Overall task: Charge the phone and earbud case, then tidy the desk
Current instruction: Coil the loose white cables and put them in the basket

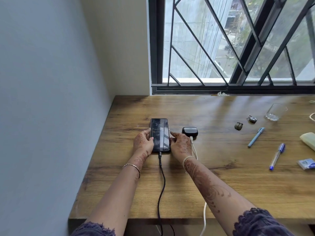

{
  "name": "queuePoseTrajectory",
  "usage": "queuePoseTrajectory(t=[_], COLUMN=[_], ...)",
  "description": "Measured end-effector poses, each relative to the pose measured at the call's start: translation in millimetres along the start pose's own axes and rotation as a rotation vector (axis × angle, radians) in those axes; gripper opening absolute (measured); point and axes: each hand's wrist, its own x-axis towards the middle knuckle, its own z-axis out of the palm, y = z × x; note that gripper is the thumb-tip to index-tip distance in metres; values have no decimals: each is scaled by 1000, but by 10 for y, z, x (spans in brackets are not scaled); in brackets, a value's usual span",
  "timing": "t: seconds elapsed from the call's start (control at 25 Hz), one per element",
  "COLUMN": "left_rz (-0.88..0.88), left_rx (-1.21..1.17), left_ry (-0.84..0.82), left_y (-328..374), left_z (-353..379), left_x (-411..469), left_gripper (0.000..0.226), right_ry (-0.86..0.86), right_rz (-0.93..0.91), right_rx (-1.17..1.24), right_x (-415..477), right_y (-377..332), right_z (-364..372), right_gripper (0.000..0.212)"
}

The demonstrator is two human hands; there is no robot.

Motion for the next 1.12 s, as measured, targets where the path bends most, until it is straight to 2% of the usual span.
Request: queuePoseTrajectory(t=[0.2,0.36,0.56,0.68,0.84,1.0,1.12], left_rz=[208,116,50,33,26,75,114], left_rx=[15,-81,-32,43,127,33,-92], left_ry=[-55,-185,-291,-225,-112,-61,-14], left_y=[286,442,515,538,500,428,390], left_z=[184,471,925,1111,1233,1270,1249], left_x=[-52,-117,-72,1,73,37,-65], left_gripper=[53,50,44,39,43,47,47], right_ry=[99,217,229,160,107,43,48], right_rz=[14,61,107,64,-36,-95,-181], right_rx=[88,123,98,15,-117,-124,-36], right_x=[77,177,412,533,605,582,562], right_y=[97,330,728,911,1020,1051,1097], right_z=[-165,-421,-588,-557,-513,-531,-534], right_gripper=[23,8,15,27,31,34,36])
